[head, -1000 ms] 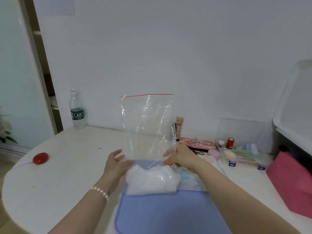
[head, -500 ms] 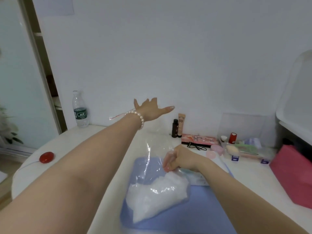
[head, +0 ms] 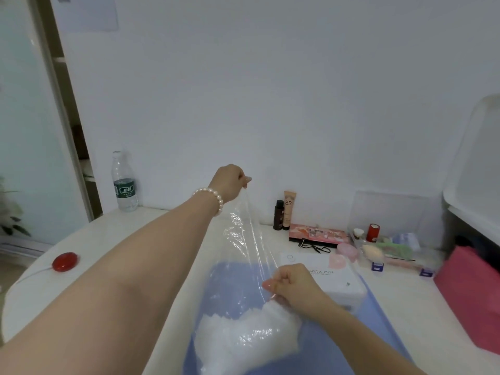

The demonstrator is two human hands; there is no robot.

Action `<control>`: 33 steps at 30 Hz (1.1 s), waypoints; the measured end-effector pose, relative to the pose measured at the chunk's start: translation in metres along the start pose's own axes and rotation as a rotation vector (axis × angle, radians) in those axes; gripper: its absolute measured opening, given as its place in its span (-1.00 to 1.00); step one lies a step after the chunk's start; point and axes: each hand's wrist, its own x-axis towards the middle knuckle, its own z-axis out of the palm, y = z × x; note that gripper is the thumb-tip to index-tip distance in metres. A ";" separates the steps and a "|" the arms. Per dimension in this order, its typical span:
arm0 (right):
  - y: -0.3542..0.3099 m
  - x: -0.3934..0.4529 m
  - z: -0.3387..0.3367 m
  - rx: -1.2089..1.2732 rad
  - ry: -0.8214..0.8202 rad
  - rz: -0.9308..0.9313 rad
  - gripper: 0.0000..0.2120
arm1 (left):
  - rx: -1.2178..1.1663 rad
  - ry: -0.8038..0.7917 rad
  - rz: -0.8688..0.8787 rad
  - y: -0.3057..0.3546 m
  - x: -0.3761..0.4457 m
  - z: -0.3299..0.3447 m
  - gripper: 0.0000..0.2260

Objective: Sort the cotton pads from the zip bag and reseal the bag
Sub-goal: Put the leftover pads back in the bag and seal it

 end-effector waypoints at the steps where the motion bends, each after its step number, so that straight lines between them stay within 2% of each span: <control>1: -0.001 -0.001 0.000 -0.070 -0.026 0.011 -0.71 | 0.021 0.018 0.019 0.000 -0.003 0.005 -0.73; 5: -0.005 0.006 -0.008 -0.423 0.003 0.010 -0.53 | -0.013 0.054 0.092 0.002 -0.008 0.008 -0.74; 8: -0.009 0.009 -0.014 -0.471 -0.033 0.013 -0.43 | -0.071 0.074 0.153 0.008 -0.008 -0.004 -0.75; 10: -0.019 0.013 -0.016 -0.455 -0.064 0.037 -0.48 | -0.123 0.043 0.166 0.014 -0.011 -0.008 -0.77; 12: -0.038 0.022 -0.018 -0.292 -0.013 -0.006 -0.61 | -0.149 -0.007 0.173 0.023 -0.017 -0.008 -0.80; 14: -0.063 0.036 -0.022 -0.029 0.069 -0.064 -0.66 | -0.182 -0.066 0.179 0.033 -0.024 -0.004 -0.81; 17: -0.092 0.049 -0.023 0.179 0.084 -0.105 -0.78 | -0.231 -0.130 0.130 0.038 -0.030 -0.001 -0.67; 19: -0.097 0.054 -0.024 0.254 0.087 -0.109 -0.93 | -0.004 -0.047 0.077 0.030 -0.030 -0.007 -0.52; 21: -0.097 0.060 -0.031 0.391 0.100 -0.090 -0.87 | 0.236 0.096 -0.012 0.011 -0.031 -0.016 -0.34; 22: -0.095 0.063 -0.036 0.473 0.089 -0.076 -0.84 | 0.229 0.132 -0.083 0.000 -0.034 -0.019 -0.25; 23: -0.095 0.062 -0.041 0.543 0.059 -0.060 -0.86 | 0.129 0.134 -0.170 -0.012 -0.037 -0.021 -0.17; 25: -0.094 0.060 -0.050 0.646 -0.015 -0.039 -0.94 | -0.255 0.054 -0.320 -0.031 -0.044 -0.022 -0.08; 27: -0.091 0.059 -0.056 0.708 -0.046 -0.037 -0.91 | -0.658 -0.060 -0.413 -0.045 -0.054 -0.020 -0.14; 29: -0.089 0.060 -0.059 0.780 -0.026 -0.021 -0.88 | -0.925 -0.177 -0.446 -0.054 -0.063 -0.015 -0.32; 32: -0.087 0.061 -0.057 0.863 0.016 -0.005 -0.87 | -1.096 -0.337 -0.427 -0.052 -0.077 -0.007 -0.77; 33: -0.086 0.062 -0.056 0.874 0.035 -0.005 -0.86 | -1.127 -0.349 -0.427 -0.051 -0.079 -0.005 -0.82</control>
